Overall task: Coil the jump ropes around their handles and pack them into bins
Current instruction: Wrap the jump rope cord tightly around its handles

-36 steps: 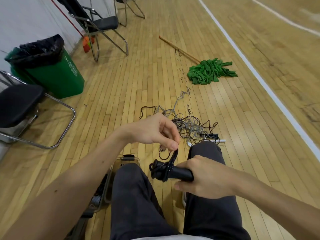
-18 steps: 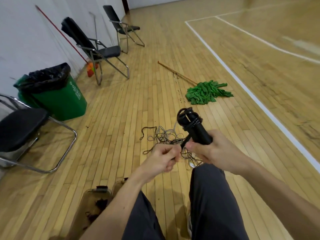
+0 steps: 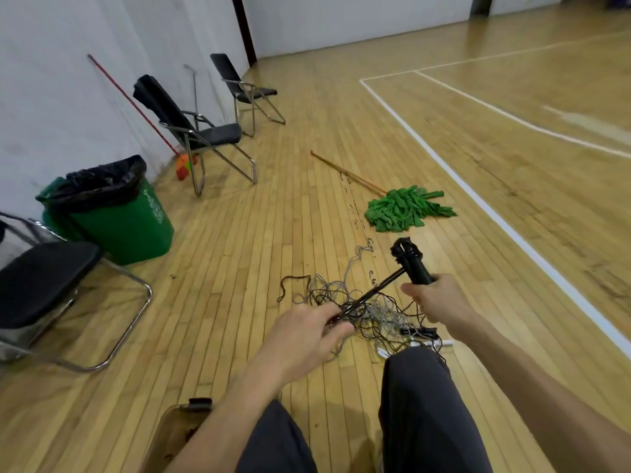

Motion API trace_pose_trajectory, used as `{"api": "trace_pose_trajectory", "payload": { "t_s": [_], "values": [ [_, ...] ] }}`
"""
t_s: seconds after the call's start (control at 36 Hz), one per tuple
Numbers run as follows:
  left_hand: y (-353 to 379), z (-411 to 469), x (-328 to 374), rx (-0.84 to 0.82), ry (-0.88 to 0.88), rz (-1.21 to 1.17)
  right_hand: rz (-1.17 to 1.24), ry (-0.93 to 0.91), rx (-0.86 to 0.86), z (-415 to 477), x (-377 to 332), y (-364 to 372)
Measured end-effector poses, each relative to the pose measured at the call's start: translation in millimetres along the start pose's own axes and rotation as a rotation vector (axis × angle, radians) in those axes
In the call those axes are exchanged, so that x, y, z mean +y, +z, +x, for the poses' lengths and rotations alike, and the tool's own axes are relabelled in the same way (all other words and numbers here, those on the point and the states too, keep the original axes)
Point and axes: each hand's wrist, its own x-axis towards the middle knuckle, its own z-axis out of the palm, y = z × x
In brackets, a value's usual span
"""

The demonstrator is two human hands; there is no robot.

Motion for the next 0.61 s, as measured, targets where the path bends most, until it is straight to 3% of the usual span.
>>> {"api": "trace_pose_trajectory", "payload": {
  "t_s": [0.08,0.28,0.5,0.61],
  "values": [
    [-19.3,-7.6,0.0,0.090,0.032,0.189,-0.015,0.038,0.048,5.9,9.0,-0.2],
    [-40.1,-13.4,-2.4,0.252,0.230,0.337,-0.161,0.072,0.014,3.7,29.4,4.5],
    [-59.7,-14.2,-3.2,0.334,0.361,0.376,-0.314,0.071,-0.171,-12.0,32.9,19.6],
    [-63.6,-12.1,-4.1,0.330,0.400,0.363,-0.397,0.179,-0.437,-22.9,32.3,24.4]
  ]
}}
